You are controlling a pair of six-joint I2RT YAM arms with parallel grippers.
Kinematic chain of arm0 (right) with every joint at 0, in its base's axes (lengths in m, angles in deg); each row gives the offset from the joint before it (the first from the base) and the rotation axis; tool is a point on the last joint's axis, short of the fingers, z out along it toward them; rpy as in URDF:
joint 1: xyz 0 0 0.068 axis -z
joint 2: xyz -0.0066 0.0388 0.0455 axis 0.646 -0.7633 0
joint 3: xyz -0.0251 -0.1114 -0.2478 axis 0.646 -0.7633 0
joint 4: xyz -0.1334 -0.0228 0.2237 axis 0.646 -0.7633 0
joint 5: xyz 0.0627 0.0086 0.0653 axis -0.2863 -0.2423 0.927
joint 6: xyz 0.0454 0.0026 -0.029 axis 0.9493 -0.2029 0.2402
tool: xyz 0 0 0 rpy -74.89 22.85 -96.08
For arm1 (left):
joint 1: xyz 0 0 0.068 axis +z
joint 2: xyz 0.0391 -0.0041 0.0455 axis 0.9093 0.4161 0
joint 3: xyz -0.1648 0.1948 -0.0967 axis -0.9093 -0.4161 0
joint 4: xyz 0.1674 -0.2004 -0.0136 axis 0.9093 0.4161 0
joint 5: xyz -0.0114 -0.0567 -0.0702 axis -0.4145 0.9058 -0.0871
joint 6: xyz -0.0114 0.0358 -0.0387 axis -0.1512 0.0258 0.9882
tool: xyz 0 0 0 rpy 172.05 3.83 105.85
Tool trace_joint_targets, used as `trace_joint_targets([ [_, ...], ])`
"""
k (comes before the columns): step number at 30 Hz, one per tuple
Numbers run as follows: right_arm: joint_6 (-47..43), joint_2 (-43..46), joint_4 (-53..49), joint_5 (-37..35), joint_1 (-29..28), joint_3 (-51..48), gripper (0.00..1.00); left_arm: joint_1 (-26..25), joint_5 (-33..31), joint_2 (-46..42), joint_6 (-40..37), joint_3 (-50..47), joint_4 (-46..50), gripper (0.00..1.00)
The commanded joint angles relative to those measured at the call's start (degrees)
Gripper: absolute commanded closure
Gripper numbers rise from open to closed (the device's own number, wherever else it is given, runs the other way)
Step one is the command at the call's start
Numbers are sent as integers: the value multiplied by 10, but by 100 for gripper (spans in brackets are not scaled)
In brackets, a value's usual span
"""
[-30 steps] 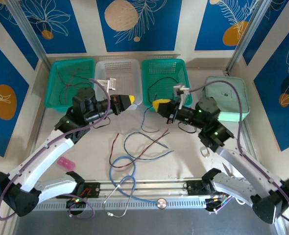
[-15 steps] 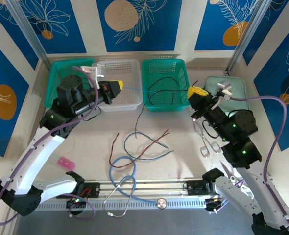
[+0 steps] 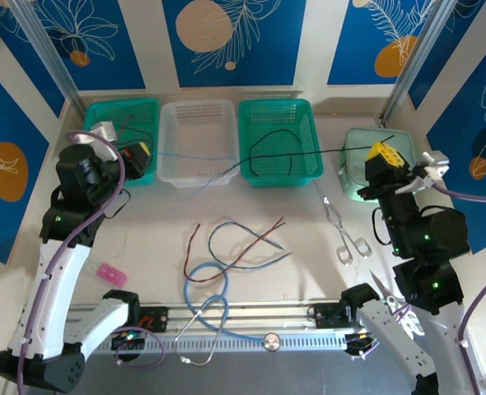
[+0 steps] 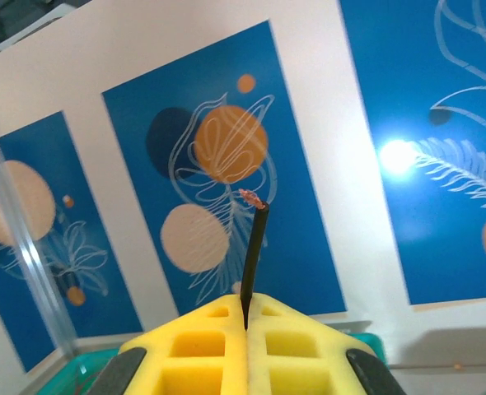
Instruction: Untangle the cables
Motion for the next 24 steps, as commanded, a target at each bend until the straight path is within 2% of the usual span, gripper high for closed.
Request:
trace_joint_targets([
  [1,-25,18,-2,-65,8,13,100,36,-5,-16,15,-13,21,100],
  [8,-54,44,0,-128,17,14,100,93,7,-47,40,-48,20,100],
  [13,-78,56,-4,-134,18,10,100,124,27,-60,71,-79,-3,100],
  [18,-108,72,6,-176,20,5,100,156,48,-65,73,-87,-5,100],
  [24,-132,89,11,-191,20,5,100,163,64,-66,82,-92,-15,100],
])
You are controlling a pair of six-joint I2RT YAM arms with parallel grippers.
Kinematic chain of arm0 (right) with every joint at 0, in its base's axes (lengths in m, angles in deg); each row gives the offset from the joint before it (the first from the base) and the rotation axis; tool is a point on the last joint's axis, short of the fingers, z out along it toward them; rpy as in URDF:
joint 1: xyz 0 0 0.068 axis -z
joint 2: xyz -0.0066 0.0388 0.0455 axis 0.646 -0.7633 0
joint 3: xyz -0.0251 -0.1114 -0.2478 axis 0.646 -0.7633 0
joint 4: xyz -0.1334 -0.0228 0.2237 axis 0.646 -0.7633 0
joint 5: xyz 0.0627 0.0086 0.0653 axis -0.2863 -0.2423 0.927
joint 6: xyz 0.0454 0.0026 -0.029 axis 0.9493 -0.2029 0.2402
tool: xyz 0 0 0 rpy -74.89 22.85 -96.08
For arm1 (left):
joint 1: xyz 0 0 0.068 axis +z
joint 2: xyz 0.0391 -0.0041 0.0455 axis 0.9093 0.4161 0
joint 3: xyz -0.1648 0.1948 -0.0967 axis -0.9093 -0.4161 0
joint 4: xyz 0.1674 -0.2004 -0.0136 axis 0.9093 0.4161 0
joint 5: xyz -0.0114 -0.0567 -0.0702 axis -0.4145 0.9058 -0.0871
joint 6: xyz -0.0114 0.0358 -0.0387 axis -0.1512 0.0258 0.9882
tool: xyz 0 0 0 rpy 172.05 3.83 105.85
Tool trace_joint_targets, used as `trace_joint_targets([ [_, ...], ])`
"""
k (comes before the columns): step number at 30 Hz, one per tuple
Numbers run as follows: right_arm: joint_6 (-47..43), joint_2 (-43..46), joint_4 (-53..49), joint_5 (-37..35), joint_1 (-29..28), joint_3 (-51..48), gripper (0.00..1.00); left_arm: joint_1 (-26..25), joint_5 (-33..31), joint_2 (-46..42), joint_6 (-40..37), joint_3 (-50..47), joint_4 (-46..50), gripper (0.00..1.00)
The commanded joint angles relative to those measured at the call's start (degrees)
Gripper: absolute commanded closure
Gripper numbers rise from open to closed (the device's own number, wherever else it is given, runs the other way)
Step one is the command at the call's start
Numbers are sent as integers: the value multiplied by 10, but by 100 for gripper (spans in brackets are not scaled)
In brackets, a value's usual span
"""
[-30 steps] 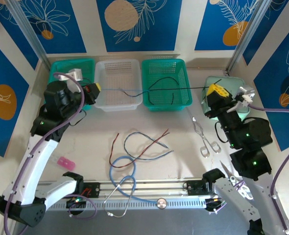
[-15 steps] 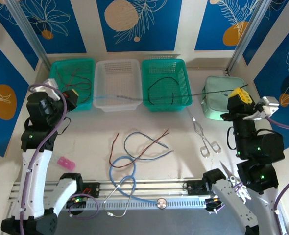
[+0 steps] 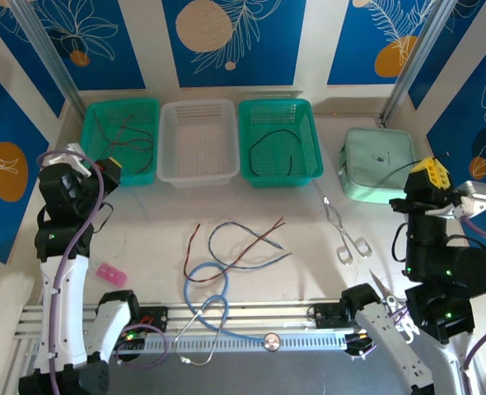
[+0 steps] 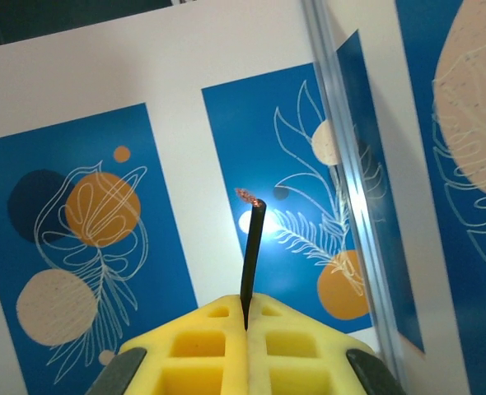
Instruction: Untangle the cables
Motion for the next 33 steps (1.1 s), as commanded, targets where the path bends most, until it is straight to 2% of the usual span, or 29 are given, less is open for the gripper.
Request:
trace_joint_targets([
  [1,-19,12,15,-25,3,4,100,7,31,-8,21,-9,-30,100],
  [6,13,-7,3,31,3,8,100,7,52,4,28,-14,-36,100],
  [13,24,-98,68,94,4,41,100,7,77,4,50,-25,-53,100],
  [22,134,-298,182,214,26,131,100,7,103,-13,74,-61,-65,100],
  [27,184,-443,228,252,29,223,100,7,117,-19,88,-75,-75,100],
  [33,191,-592,233,288,46,352,100,7,128,-22,93,-77,-75,100],
])
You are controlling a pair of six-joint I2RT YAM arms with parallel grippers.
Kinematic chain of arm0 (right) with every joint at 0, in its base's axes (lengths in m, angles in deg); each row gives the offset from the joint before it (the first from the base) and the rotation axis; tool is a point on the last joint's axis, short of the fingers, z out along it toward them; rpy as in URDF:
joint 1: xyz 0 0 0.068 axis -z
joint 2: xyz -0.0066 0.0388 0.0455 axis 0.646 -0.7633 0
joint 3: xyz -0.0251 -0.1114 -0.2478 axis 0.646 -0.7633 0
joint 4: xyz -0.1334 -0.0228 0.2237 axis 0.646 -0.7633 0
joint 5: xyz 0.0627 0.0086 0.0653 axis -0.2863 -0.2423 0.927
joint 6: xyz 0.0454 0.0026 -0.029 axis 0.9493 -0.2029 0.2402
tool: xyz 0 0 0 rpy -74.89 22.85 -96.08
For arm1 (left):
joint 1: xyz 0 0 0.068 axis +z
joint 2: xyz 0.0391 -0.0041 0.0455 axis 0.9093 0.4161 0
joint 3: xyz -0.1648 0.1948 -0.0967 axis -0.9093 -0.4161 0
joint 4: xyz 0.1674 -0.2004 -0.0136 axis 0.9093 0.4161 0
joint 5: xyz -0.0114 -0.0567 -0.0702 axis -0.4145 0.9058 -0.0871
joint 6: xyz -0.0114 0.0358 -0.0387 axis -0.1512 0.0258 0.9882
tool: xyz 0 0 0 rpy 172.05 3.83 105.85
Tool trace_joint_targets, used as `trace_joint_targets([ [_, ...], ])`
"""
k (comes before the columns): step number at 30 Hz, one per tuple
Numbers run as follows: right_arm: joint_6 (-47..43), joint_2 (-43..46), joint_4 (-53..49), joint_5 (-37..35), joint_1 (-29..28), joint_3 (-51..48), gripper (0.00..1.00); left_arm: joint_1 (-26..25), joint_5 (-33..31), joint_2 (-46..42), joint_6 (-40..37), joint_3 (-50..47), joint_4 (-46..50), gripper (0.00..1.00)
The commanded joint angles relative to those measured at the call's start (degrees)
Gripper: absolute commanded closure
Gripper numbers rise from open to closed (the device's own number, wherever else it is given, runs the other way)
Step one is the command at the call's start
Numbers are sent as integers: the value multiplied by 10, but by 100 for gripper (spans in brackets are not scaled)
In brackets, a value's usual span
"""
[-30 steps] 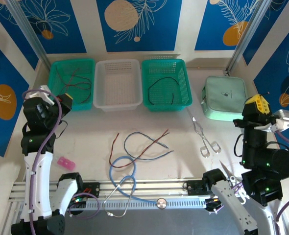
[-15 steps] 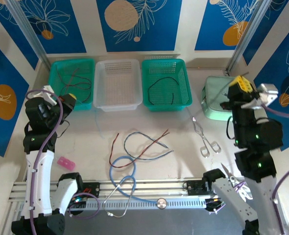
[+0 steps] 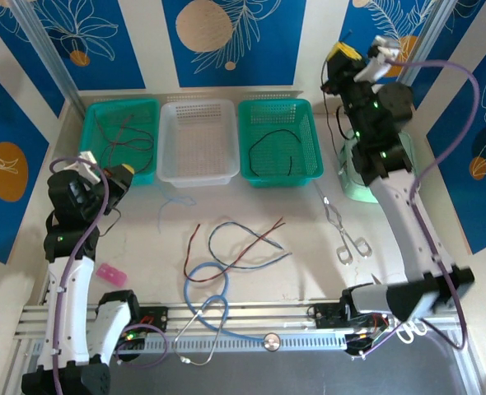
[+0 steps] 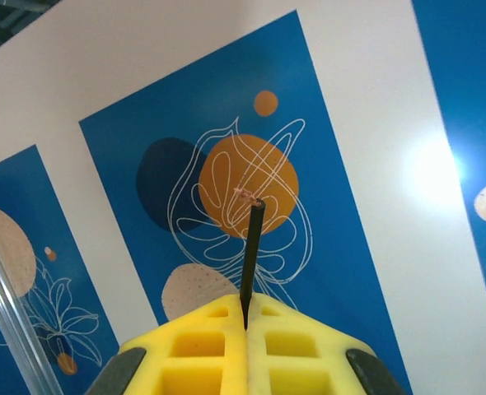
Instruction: Untangle the cables
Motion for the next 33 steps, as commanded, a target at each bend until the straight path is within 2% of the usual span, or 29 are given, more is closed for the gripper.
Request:
trace_joint_targets([
  [1,24,-37,23,28,12,69,100,6,24,-7,11,-4,-17,100],
  [5,17,-77,13,32,17,122,100,5,26,-6,16,-9,-23,100],
  [10,24,-115,-20,41,13,129,100,4,29,-5,22,-16,-36,100],
  [12,8,-133,-54,-45,-14,102,100,5,46,-3,22,-15,-55,100],
  [15,-45,-187,-76,-123,-53,55,100,3,69,7,24,-1,-70,100],
  [20,-9,-285,-197,-121,-73,45,100,2,72,17,15,31,-60,100],
  [23,9,-325,-248,-86,-79,43,100,0,94,22,16,41,-70,100],
  [25,17,-361,-305,-78,-78,71,100,-1,102,27,18,46,-74,100],
  [28,48,-415,-398,-105,-71,126,100,-4,104,36,18,57,-72,100],
  [31,82,-448,-456,-68,-55,161,100,-9,106,41,14,67,-72,100],
  [33,93,-441,-448,-56,-50,150,89,-13,108,42,11,71,-80,100],
])
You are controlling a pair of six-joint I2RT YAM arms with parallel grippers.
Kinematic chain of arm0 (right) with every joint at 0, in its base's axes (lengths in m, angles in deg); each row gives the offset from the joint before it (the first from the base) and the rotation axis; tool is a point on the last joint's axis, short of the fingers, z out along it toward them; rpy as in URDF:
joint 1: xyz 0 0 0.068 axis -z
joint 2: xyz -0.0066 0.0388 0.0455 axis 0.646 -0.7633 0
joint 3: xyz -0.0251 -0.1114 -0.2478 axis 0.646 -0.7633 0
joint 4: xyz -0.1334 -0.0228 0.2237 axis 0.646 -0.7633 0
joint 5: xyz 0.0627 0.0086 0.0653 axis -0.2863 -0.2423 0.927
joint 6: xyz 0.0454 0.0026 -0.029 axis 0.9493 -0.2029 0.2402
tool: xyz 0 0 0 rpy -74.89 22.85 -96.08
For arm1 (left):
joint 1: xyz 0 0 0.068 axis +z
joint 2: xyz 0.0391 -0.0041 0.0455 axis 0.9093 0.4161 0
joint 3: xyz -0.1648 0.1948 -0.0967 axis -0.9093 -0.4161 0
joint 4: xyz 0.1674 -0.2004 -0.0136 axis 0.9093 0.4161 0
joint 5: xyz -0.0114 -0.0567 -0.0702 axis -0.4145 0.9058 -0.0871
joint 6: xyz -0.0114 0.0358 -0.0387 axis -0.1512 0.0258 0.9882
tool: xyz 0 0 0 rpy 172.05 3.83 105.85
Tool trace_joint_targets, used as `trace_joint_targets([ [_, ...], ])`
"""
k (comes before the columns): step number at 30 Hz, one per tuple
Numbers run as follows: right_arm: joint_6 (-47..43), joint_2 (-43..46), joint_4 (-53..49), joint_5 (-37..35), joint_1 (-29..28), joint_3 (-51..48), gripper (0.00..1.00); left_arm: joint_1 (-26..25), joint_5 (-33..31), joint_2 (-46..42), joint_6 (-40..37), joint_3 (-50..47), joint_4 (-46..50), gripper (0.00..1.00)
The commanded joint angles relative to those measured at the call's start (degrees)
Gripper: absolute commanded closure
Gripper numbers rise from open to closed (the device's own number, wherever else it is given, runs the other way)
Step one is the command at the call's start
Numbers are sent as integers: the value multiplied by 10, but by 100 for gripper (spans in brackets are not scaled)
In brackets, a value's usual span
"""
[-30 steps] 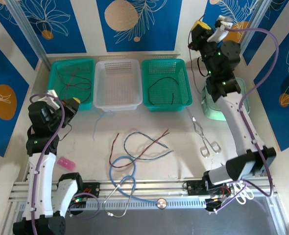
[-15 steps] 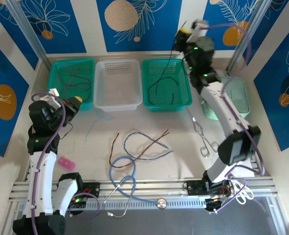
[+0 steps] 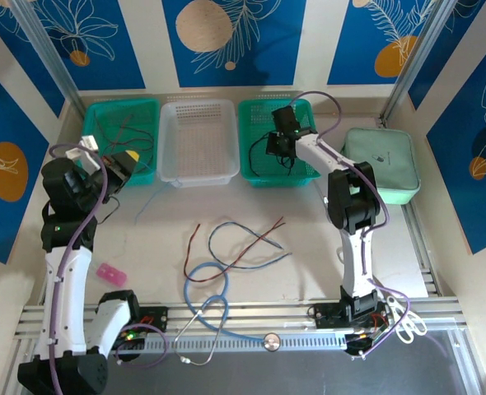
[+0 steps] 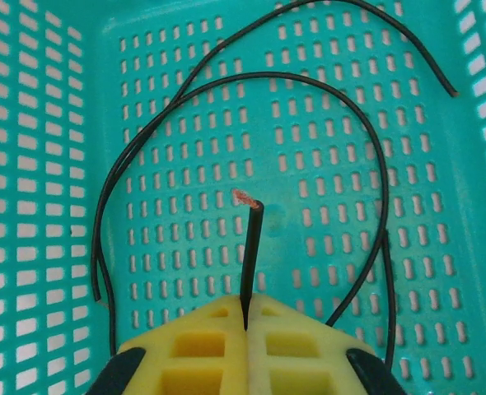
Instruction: Untangle the cables
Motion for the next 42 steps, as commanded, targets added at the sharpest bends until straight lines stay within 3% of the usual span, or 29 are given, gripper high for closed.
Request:
trace_joint_targets([
  [1,38,22,-39,25,13,12,83,-9,19,0,-6,27,-20,100],
  [5,14,88,3,46,14,-20,44,-14,18,7,-7,47,-14,100],
  [7,-4,121,11,56,14,-27,16,-16,18,12,-8,59,-11,100],
  [9,-14,155,7,70,18,-30,6,-18,18,18,-8,71,-8,100],
  [14,-14,264,42,118,19,-97,5,-28,11,24,19,76,-58,100],
  [19,-12,406,156,232,-18,-234,8,-51,0,46,38,89,-90,100],
  [23,20,499,278,235,-99,-368,8,-85,-26,65,21,108,-89,100],
  [27,52,547,484,188,-208,-524,8,-116,-43,82,12,120,-88,100],
  [30,57,550,604,125,-275,-596,8,-144,-65,85,1,117,-88,100],
  [35,33,493,672,102,-362,-598,7,-183,-81,99,-8,117,-87,100],
  [42,65,366,797,76,-388,-552,7,-228,-109,108,-18,121,-90,100],
])
